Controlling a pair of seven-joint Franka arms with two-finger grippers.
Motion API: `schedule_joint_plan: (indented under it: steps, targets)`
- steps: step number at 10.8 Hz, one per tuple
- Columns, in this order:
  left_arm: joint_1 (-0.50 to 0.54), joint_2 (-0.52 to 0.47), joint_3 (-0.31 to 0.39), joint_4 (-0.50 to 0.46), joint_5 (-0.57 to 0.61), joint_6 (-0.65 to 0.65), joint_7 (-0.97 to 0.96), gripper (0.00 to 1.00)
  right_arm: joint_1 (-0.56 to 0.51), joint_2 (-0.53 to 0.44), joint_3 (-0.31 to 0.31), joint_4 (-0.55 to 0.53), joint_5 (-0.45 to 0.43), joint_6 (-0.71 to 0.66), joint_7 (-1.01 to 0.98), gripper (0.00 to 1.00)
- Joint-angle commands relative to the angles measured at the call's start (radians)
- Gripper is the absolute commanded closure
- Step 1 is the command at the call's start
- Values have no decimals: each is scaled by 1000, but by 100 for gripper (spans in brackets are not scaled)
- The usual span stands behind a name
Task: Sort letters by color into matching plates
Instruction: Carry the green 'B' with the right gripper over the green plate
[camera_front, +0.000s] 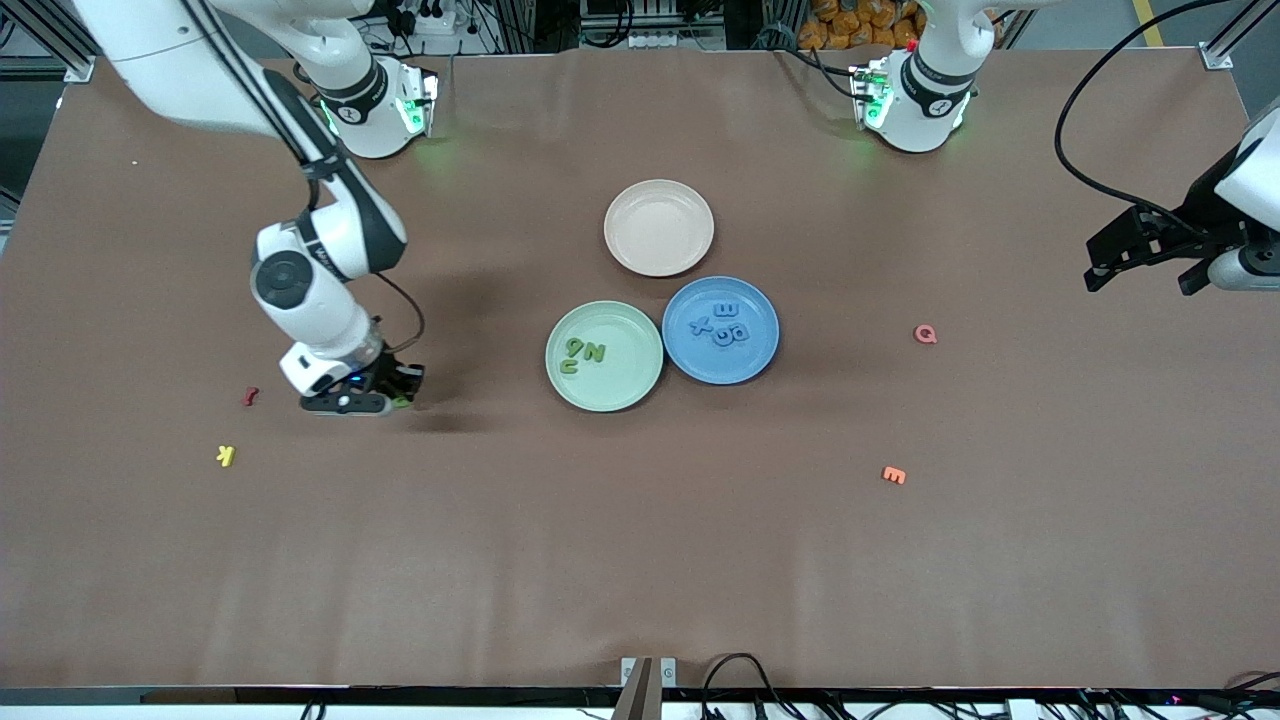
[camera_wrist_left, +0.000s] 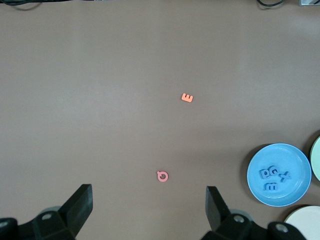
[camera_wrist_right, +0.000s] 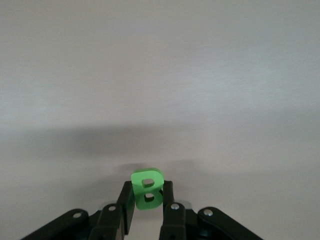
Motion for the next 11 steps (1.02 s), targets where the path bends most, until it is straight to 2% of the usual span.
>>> schedule_joint_plan:
  steps: [1,4,8,11]
  targets:
    - [3,5,-1,12,-24,2,-1,0,104,-2,44,103,13,-154,185,84]
    - [-1,4,-1,12,-24,4,-1,0,245,4,46,161,134,-174,270,84]
    - [4,4,-1,12,-46,4,-1,0,411,85,45,267,134,-227,480,84]
    - [-8,2,-7,14,-50,4,-2,0,454,139,43,310,128,-233,555,84]
